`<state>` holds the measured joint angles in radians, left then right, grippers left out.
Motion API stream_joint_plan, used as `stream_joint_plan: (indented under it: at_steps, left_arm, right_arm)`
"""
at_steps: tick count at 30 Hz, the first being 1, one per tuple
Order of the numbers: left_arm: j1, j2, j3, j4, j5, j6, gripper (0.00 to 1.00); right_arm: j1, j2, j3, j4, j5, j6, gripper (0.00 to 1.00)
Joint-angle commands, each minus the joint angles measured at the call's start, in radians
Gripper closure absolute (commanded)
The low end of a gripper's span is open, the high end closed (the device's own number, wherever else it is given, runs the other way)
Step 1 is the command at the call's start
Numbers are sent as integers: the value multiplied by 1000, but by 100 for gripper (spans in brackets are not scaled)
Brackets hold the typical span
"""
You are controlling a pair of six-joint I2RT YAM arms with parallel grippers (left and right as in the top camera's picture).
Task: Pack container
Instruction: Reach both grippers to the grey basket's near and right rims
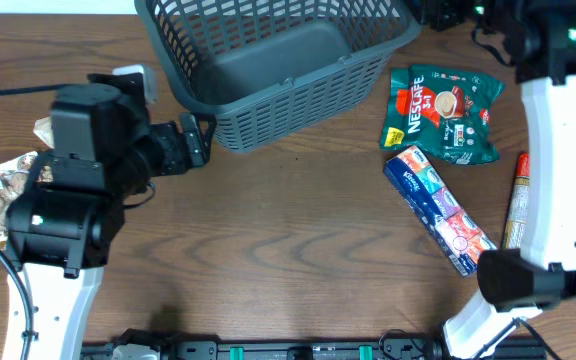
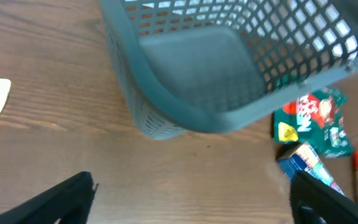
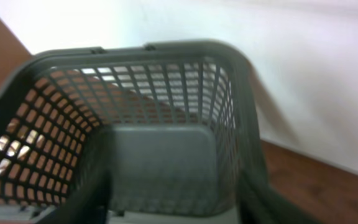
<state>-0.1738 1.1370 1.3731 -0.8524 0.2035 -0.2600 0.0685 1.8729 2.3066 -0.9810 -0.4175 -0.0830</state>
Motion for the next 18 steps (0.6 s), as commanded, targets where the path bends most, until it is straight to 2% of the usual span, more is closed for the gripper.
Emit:
stream_joint_plan:
  at_steps: [1,2,3,5,8,9,11,12,18]
  left_arm:
    - [-61,5,14,-7,-116,-4,24]
    - [-77,11,14,-6,-116,-4,33]
    - [-89,18,14,-6,-119,-3,37]
    - [-111,37,14,-6,-138,-4,40]
    - [-136,66,14,-2,-145,-4,63]
    - [-143,77,14,1,-145,-4,69]
    - [-151,97,14,9,-145,-4,70]
    - [-154,107,14,13,-145,-4,75]
    - [-158,148,14,16,-145,-4,76]
  right_arm:
    - [-2,29,14,0,9,8,65]
    - [-1,38,14,0,10,8,69]
    - [0,42,14,0,10,8,69]
    - [5,51,14,1,10,8,78]
    - [8,64,14,1,18,8,90]
    - [11,71,14,1,29,8,92]
    - [17,86,14,0,39,7,94]
    - [20,95,14,0,41,7,95]
    - [32,161,14,-9,47,-1,98]
